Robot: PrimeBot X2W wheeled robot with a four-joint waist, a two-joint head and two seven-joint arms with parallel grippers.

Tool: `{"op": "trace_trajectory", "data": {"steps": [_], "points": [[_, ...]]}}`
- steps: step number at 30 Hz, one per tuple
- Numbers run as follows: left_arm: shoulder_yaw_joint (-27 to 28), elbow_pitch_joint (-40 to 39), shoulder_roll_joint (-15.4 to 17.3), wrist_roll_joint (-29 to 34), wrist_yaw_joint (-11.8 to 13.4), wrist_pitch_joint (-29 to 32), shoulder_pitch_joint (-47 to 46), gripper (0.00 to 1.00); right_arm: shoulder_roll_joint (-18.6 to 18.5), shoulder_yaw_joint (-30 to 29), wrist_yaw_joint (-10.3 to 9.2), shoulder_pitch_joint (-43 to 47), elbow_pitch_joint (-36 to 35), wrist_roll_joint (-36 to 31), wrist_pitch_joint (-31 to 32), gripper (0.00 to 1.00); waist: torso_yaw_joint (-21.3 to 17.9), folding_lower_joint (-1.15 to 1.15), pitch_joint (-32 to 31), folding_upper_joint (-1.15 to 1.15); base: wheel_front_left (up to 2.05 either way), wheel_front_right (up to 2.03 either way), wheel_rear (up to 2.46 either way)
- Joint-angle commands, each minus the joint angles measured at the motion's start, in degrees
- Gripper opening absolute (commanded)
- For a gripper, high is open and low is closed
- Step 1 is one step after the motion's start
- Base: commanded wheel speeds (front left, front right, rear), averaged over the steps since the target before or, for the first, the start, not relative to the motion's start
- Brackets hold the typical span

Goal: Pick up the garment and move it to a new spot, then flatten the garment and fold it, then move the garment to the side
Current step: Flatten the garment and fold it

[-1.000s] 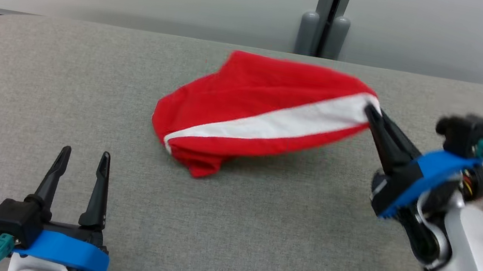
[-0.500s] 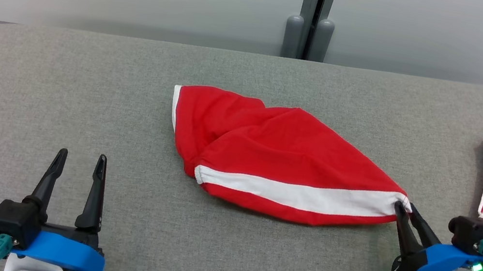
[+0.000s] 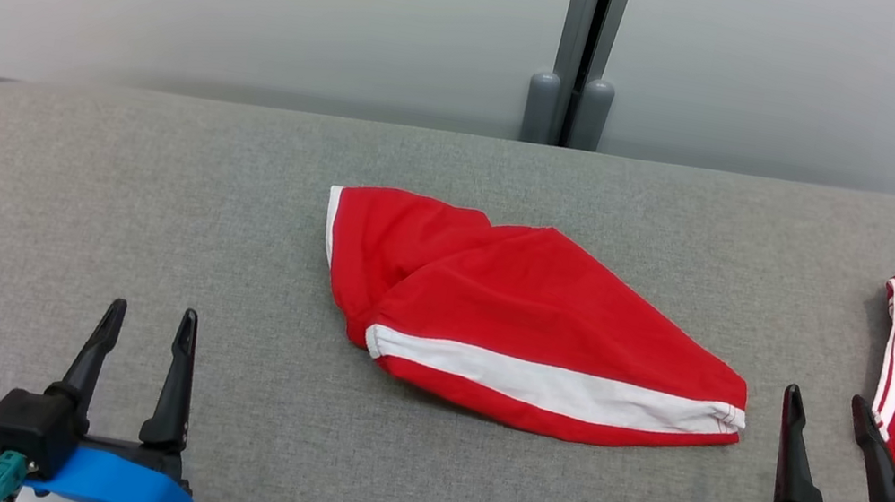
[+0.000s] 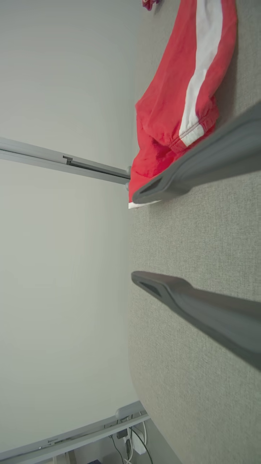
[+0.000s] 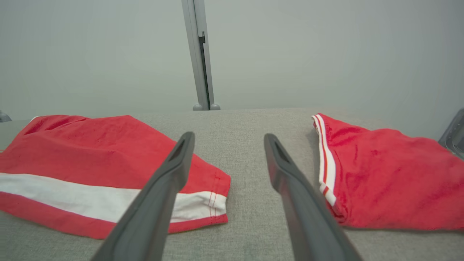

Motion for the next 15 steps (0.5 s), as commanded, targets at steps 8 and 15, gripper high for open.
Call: {"op": "trace_trajectory", "data": {"steps": [8, 15], "points": [[1.06, 1.17, -0.66, 0.22, -0.17, -0.24, 2.46, 1.0, 1.87, -0.9, 0.03, 5.38, -7.37, -1.17, 0.32, 1.0, -0.39, 0.01, -2.49, 0.0, 0.0, 0.0, 0.0], [1.23, 1.75, -0.96, 0.51, -0.27, -0.24, 3.4, 1.0, 2.15, -1.09, 0.03, 8.59, -10.53, -0.23, 2.56, 1.0, -0.09, 0.01, -3.88, 0.0, 0.0, 0.0, 0.0]]}}
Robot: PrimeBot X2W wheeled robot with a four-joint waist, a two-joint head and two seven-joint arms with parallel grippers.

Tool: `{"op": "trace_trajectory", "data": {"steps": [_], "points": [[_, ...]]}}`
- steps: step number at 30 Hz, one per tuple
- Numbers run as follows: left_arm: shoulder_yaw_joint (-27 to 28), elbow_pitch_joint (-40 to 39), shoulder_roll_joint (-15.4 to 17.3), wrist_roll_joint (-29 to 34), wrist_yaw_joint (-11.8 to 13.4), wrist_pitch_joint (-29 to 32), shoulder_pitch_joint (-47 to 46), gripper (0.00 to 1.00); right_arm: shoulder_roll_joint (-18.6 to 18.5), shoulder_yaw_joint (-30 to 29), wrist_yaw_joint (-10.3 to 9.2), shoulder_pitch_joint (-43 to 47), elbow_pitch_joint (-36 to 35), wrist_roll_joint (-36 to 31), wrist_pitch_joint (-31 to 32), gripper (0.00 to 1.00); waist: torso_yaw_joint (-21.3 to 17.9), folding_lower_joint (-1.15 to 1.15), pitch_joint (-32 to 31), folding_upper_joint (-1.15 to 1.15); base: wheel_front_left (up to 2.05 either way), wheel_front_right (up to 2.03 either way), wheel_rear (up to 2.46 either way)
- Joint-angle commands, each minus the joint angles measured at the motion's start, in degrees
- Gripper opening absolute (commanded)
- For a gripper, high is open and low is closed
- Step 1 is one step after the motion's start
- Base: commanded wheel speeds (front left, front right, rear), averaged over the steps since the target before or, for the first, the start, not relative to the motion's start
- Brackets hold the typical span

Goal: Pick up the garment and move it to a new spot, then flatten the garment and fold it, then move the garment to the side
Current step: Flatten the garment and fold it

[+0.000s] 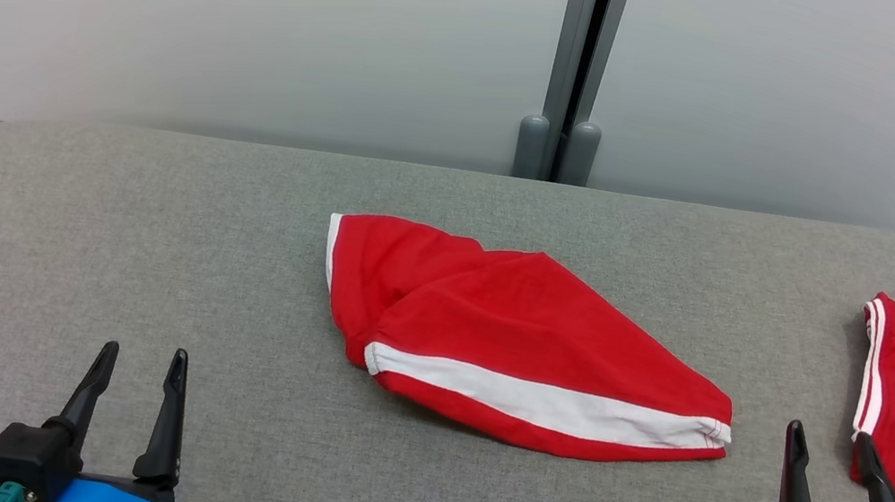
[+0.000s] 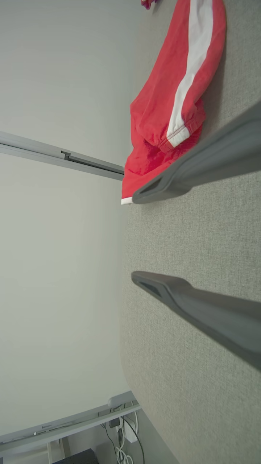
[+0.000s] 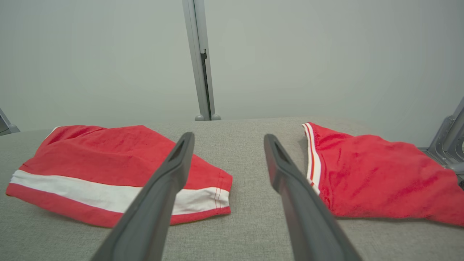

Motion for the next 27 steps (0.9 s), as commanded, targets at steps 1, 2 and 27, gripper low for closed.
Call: {"op": "trace_trajectory", "data": {"steps": [1, 2, 27], "points": [[0.02, -0.05, 0.01, 0.32, -0.2, -0.24, 0.36, 1.0, 0.1, -0.11, 0.03, 0.95, -0.31, 0.46, 0.12, 1.0, 0.01, 0.01, -0.04, 0.0, 0.0, 0.0, 0.0], [0.03, -0.11, 0.07, 0.33, -0.23, -0.24, 0.48, 1.0, 0.11, -0.11, 0.03, 1.18, -0.45, 0.77, 0.16, 1.0, 0.02, 0.01, -0.08, 0.0, 0.0, 0.0, 0.0], [-7.45, 2.72, -0.08, -0.12, -1.03, 3.24, -5.31, 1.0, 0.11, 1.76, 0.03, -0.17, -2.43, 1.42, 1.98, 1.0, -0.67, 0.01, 2.27, 0.0, 0.0, 0.0, 0.0]]}}
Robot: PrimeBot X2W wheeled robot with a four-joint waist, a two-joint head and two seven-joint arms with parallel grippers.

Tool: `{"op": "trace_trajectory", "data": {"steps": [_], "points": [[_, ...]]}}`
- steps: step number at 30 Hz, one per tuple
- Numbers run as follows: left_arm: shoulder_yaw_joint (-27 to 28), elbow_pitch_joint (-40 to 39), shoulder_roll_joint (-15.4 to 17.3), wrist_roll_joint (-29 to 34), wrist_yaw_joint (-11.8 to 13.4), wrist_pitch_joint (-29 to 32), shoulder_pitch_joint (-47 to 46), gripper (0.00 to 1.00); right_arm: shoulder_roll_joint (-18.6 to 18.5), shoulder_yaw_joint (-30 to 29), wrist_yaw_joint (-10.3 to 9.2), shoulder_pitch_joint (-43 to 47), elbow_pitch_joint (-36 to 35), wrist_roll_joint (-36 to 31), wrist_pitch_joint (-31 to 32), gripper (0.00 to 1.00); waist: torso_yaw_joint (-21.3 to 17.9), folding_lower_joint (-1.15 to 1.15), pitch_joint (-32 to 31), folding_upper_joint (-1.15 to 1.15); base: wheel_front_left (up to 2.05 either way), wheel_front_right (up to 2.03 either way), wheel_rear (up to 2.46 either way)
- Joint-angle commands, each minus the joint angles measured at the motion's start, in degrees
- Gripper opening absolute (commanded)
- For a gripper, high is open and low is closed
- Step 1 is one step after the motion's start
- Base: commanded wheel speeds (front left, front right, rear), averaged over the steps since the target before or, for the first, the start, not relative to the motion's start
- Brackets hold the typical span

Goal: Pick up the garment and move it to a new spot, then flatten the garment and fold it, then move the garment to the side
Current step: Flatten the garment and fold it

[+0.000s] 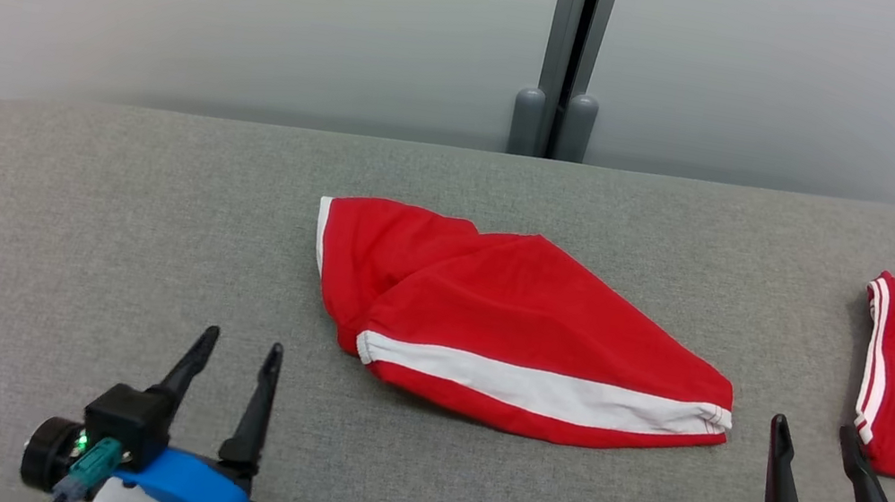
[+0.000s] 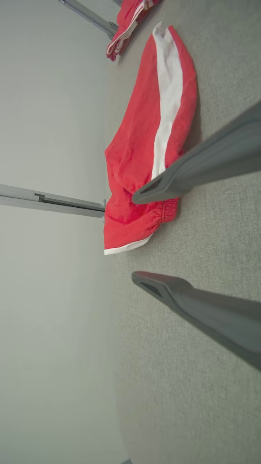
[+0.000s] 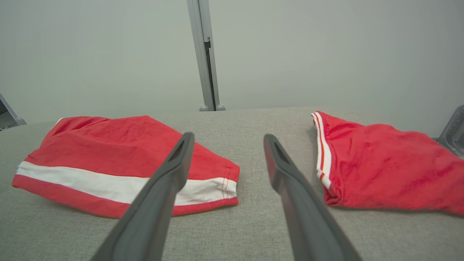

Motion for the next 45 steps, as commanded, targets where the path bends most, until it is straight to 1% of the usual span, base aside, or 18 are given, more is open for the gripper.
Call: {"op": "trace_trajectory", "data": {"steps": [1, 4, 8, 11, 15, 21, 26, 27, 28, 29, 32, 35, 36, 37, 41, 45], "points": [[-1.07, 0.47, 0.0, -0.58, -0.39, 0.8, -1.43, 1.0, 0.03, 0.14, 0.03, -1.08, -0.4, -0.44, 0.33, 1.0, 0.08, -0.01, 0.33, 0.0, 0.0, 0.0, 0.0], [-6.05, 2.09, 0.12, -3.07, -0.53, 3.8, -4.57, 1.0, 0.03, 0.49, 0.03, -1.97, -0.67, -0.63, 0.77, 1.0, -0.14, -0.01, 1.23, 0.0, 0.0, 0.0, 0.0], [-12.73, 4.97, 1.03, -8.57, -0.49, 6.76, -8.4, 1.0, 0.02, 2.23, 0.03, -3.42, 0.11, -0.18, 1.0, 1.0, -0.88, -0.01, 2.52, 0.0, 0.0, 0.0, 0.0], [-15.48, 7.36, 1.46, -12.71, -0.34, 7.6, -10.9, 1.0, 0.01, 3.44, 0.03, -4.3, 0.85, 0.16, 0.57, 1.0, -1.7, -0.01, 3.41, 0.0, 0.0, 0.0, 0.0], [-16.2, 11.08, 1.56, -16.49, -0.35, 7.59, -13.67, 1.0, -0.01, 4.59, 0.02, -5.2, 1.93, 0.55, 0.04, 1.0, -2.92, -0.01, 4.28, 0.0, 0.0, 0.0, 0.0], [-15.56, 17.32, 1.33, -17.67, 0.15, 9.23, -16.94, 1.0, 0.0, 5.35, 0.02, -5.98, 3.29, 0.85, -0.63, 1.0, -4.35, -0.01, 5.27, 0.0, 0.0, 0.0, 0.0], [-15.49, 20.04, 0.82, -18.29, 0.18, 8.51, -18.65, 1.0, 0.0, 5.95, 0.03, -6.86, 4.02, 1.01, -1.16, 1.0, -4.79, -0.01, 6.03, 0.0, 0.0, 0.0, 0.0], [-15.67, 20.48, 0.81, -18.36, 0.13, 8.54, -19.0, 0.73, 0.0, 6.07, 0.03, -7.08, 4.27, 0.99, -1.18, 1.0, -4.8, -0.01, 6.17, 0.0, 0.0, 0.0, 0.0], [-15.88, 20.89, 0.77, -18.44, 0.09, 8.81, -19.28, 0.17, 0.0, 6.25, 0.03, -7.21, 4.57, 1.05, -1.08, 1.0, -4.82, -0.01, 6.35, 0.0, 0.0, 0.0, 0.0], [-16.17, 21.34, 0.67, -18.61, 0.02, 9.04, -19.54, 0.0, 0.0, 6.44, 0.03, -7.38, 4.91, 1.09, -0.93, 1.0, -4.82, -0.01, 6.5, 0.0, 0.0, 0.0, 0.0], [-16.94, 21.87, 0.55, -19.04, -0.16, 8.85, -20.36, 0.0, -0.03, 6.04, 0.02, -8.54, 6.79, 1.14, 1.28, 1.0, -4.71, -0.01, 6.98, 0.0, 0.0, 0.0, 0.0], [-17.41, 21.74, 0.58, -18.72, -0.26, 7.45, -20.46, 0.0, -0.02, 4.8, 0.03, -10.58, 9.06, 0.11, 5.59, 1.0, -4.38, -0.01, 7.66, 0.0, 0.0, 0.0, 0.0], [-17.41, 21.74, 0.58, -18.72, -0.26, 7.45, -20.46, 0.0, -0.02, 4.8, 0.03, -10.58, 9.06, 0.11, 5.59, 1.0, -4.38, -0.01, 7.66, 0.0, 0.0, 0.0, 0.0], [-17.91, 21.53, 0.64, -18.52, -0.3, 6.73, -20.57, 0.0, 0.02, 4.5, 0.03, -11.9, 10.64, -0.57, 9.32, 1.0, -4.03, -0.01, 8.1, 0.0, 0.0, 0.0, 0.0], [-19.1, 21.17, 0.41, -18.08, -0.37, 5.88, -20.79, 0.0, -0.01, 3.9, 0.02, -14.77, 13.22, -1.2, 14.99, 1.0, -2.94, -0.01, 9.01, 0.0, 0.0, 0.0, 0.0], [-19.66, 21.02, 0.27, -18.16, -0.41, 5.53, -21.32, 0.0, -0.02, 4.16, 0.02, -16.57, 15.28, -1.91, 16.95, 1.0, -2.17, -0.01, 9.7, 0.0, 0.0, 0.0, 0.0]]}}
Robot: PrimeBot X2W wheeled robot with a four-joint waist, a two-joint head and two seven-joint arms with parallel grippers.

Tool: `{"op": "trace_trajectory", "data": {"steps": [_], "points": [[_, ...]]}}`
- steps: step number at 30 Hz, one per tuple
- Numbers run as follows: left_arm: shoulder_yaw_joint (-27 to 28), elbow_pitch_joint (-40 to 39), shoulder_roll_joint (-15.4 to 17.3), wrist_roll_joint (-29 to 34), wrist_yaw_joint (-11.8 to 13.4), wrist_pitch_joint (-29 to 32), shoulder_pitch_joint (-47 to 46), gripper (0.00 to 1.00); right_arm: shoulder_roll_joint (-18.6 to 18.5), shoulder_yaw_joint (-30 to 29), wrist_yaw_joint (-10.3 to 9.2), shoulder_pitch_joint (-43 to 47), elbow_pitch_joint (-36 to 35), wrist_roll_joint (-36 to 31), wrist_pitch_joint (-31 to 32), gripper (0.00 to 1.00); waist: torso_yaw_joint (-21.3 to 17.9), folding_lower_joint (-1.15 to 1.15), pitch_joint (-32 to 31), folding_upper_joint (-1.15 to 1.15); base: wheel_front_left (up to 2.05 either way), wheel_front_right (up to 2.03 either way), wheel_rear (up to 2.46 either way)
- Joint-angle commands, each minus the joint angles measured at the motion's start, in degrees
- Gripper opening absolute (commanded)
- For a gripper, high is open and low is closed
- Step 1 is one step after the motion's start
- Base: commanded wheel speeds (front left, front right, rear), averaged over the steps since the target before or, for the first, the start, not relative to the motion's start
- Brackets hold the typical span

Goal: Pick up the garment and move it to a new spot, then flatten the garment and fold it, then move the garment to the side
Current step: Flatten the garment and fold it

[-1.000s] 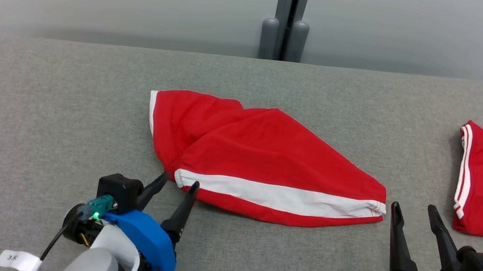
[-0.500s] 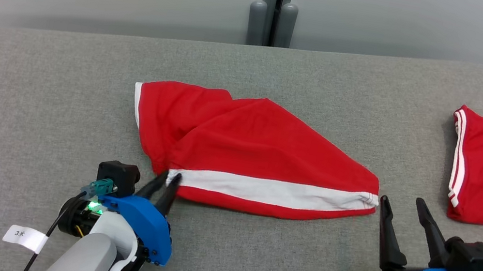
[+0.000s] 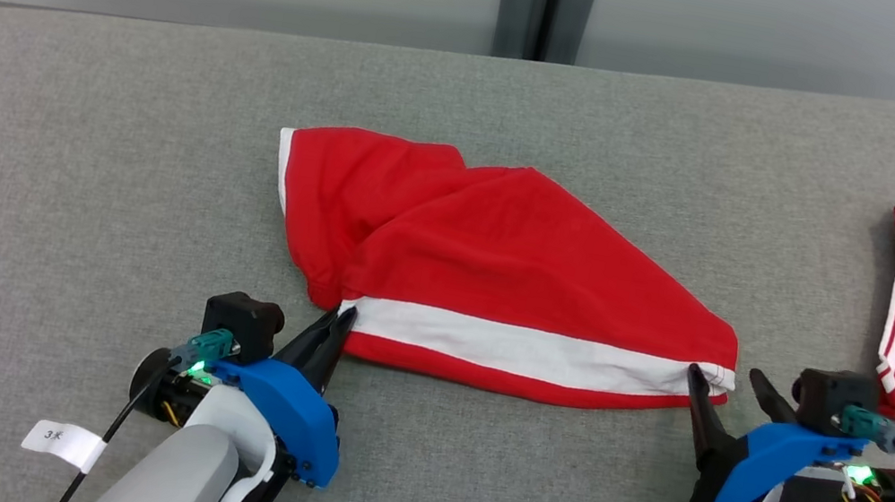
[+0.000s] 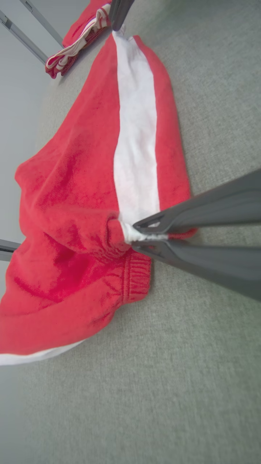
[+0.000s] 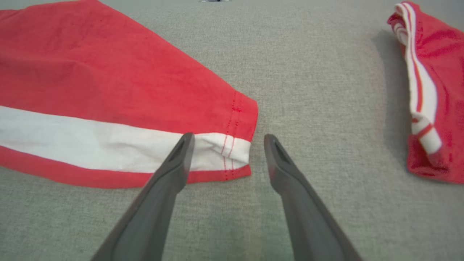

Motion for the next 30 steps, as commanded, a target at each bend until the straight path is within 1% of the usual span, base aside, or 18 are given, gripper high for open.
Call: {"op": "trace_trajectory", "data": {"steps": [1, 5, 9, 10, 11, 12, 17, 22, 26, 28, 30], "points": [[-0.08, -0.15, 0.01, 0.06, -0.41, -0.44, -1.22, 0.0, -0.09, 0.09, 0.01, -0.8, 0.37, -0.04, 0.12, 1.0, 0.36, 0.0, 0.33, 0.0, 0.0, 0.0, 0.0], [-0.78, 0.0, -0.13, -0.14, -0.44, -0.83, -1.71, 0.0, -0.11, 0.04, 0.01, -2.68, 3.68, -0.68, 0.45, 1.0, 0.88, 0.0, 1.01, 0.0, 0.0, 0.0, 0.0], [-1.22, 0.09, -0.18, -0.39, -0.48, -1.14, -2.43, 0.0, -0.11, 1.47, 0.01, -3.84, 6.53, 0.17, -0.35, 1.0, 1.06, 0.0, 1.3, 0.0, 0.0, 0.0, 0.0], [-1.33, 0.14, -0.16, -0.55, -0.48, -1.32, -2.41, 0.0, -0.11, 1.98, 0.02, -4.13, 6.91, 0.82, -0.8, 0.51, 1.02, 0.0, 1.33, 0.0, 0.0, 0.0, 0.0], [-1.39, 0.22, -0.1, -0.68, -0.49, -1.47, -2.37, 0.0, -0.12, 2.38, 0.01, -4.22, 7.33, 1.12, -1.24, 0.28, 0.94, 0.0, 1.33, 0.0, 0.0, 0.0, 0.0], [-1.46, 0.32, -0.03, -0.77, -0.5, -1.53, -2.36, 0.0, -0.13, 2.66, 0.01, -4.22, 7.69, 1.35, -1.41, 0.0, 0.83, 0.0, 1.27, 0.0, 0.0, 0.0, 0.0], [-1.13, 0.04, 0.34, -1.39, -0.51, -3.23, -1.91, 0.0, -0.13, 3.57, 0.01, -4.02, 6.39, 2.57, -4.49, 0.0, 0.16, 0.0, 0.24, 0.0, 0.0, 0.0, 0.0], [0.41, -3.97, 1.11, -2.82, -0.46, -6.62, -0.66, 0.0, -0.13, 3.07, 0.01, -1.44, 0.24, 2.88, -6.02, 0.0, -0.72, 0.0, -1.82, 0.0, 0.0, 0.0, 0.0], [1.66, -11.89, 2.43, -5.02, -0.48, -7.5, 0.87, 0.0, -0.18, 2.14, 0.01, 0.49, -8.63, 2.16, -4.93, 0.0, -1.23, 0.0, -3.29, 0.0, 0.0, 0.0, 0.0], [1.85, -17.02, 3.6, -6.72, -0.49, -6.2, 1.52, 0.0, -0.63, 2.01, 0.01, 1.23, -13.58, 2.21, -3.47, 0.0, -1.37, 0.0, -3.6, 0.0, 0.0, 0.0, 0.0], [2.17, -22.31, 5.23, -8.93, -0.49, -3.3, 1.58, 0.0, -1.02, 2.4, 0.01, 1.18, -18.24, 3.1, -1.32, 0.0, -1.54, 0.0, -3.48, 0.0, 0.0, 0.0, 0.0]]}}
